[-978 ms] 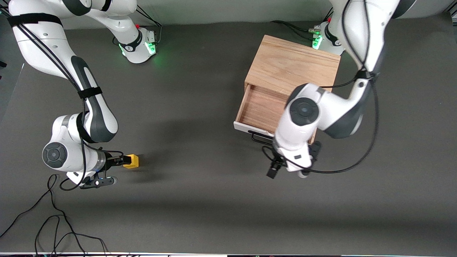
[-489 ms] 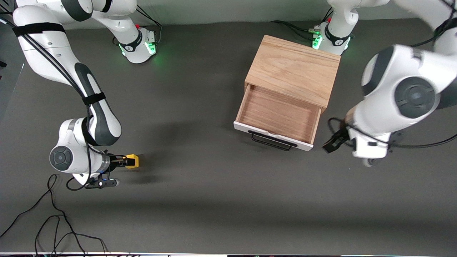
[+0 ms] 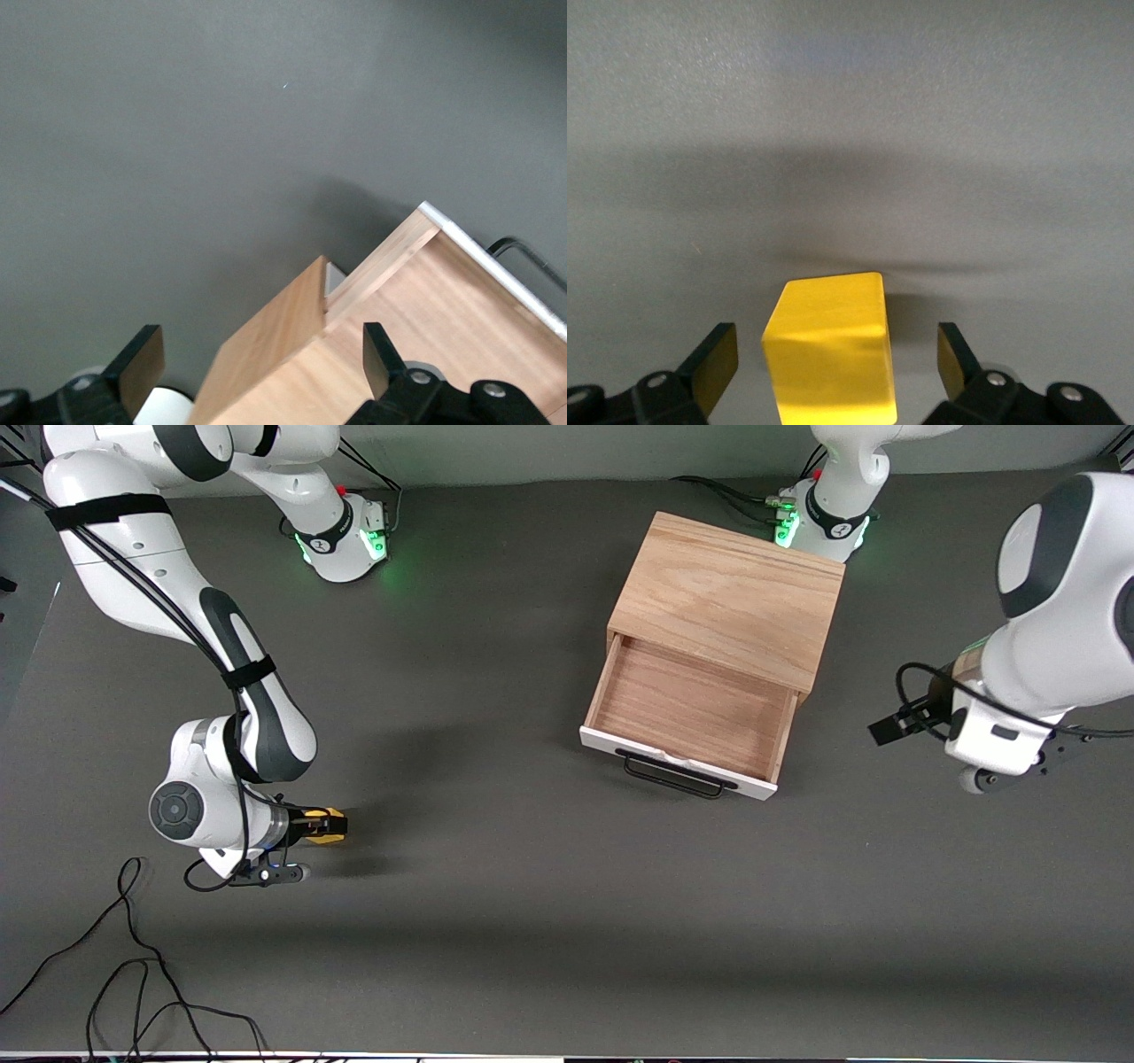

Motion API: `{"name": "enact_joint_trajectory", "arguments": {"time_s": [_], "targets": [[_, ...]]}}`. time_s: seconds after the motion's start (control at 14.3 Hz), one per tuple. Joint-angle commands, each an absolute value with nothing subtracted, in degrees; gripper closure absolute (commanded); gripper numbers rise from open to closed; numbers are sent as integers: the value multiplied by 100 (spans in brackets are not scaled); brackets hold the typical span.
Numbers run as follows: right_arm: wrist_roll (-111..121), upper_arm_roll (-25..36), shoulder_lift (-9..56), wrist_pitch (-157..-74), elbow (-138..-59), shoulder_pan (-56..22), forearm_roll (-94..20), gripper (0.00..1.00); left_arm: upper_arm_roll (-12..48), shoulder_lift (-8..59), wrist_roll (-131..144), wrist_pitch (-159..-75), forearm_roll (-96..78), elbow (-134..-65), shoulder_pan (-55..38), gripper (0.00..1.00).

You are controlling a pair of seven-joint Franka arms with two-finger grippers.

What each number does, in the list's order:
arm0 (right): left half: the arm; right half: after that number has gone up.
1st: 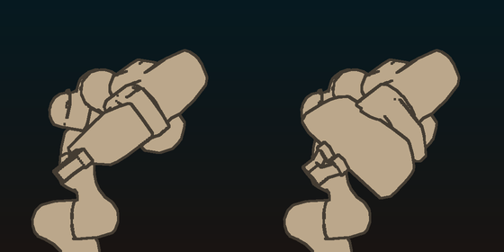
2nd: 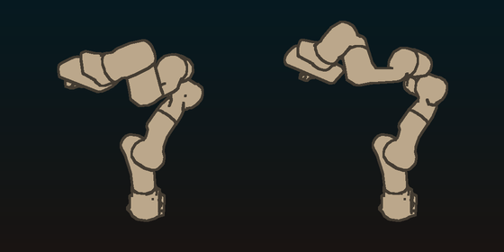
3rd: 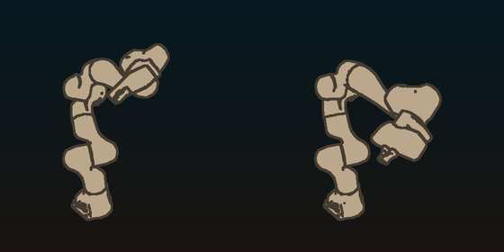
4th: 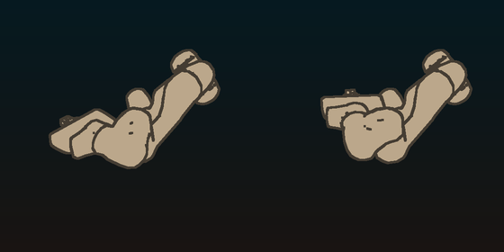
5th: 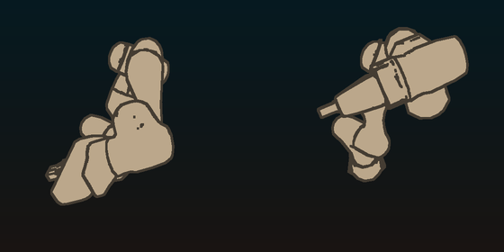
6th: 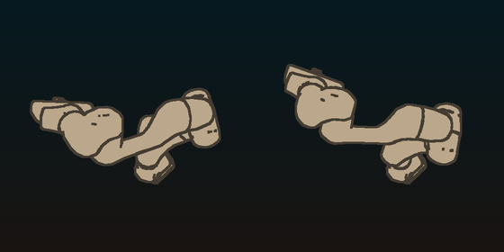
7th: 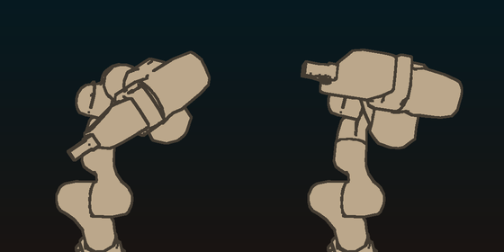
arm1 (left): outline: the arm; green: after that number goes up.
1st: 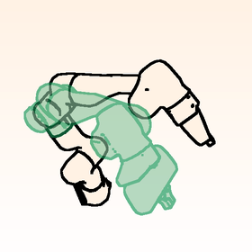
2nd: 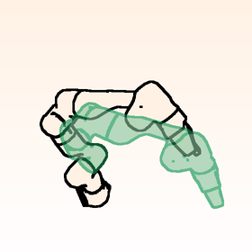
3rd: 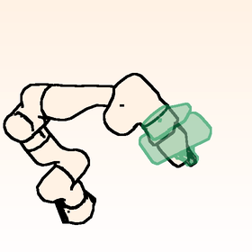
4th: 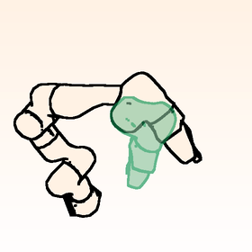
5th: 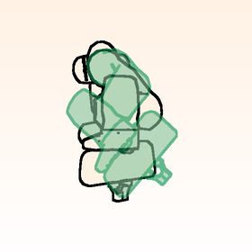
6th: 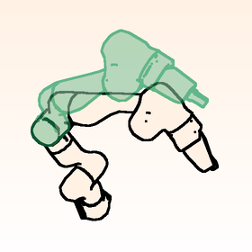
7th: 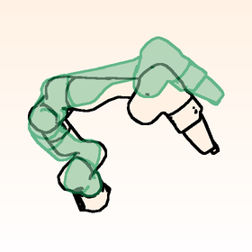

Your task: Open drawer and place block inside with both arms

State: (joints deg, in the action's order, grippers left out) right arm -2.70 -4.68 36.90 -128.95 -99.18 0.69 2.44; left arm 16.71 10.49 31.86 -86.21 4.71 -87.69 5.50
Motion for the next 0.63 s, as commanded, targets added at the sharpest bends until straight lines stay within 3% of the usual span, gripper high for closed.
{"name": "enact_joint_trajectory", "arguments": {"time_s": [0.0,0.56], "targets": [[-378,-457,3656,-12999,-9984,35,149,0,1679,485,2376,-8753,343,-9385,720,0],[-369,-457,3656,-13052,-10028,61,149,1,1362,132,721,-9009,255,-9668,923,0]]}}
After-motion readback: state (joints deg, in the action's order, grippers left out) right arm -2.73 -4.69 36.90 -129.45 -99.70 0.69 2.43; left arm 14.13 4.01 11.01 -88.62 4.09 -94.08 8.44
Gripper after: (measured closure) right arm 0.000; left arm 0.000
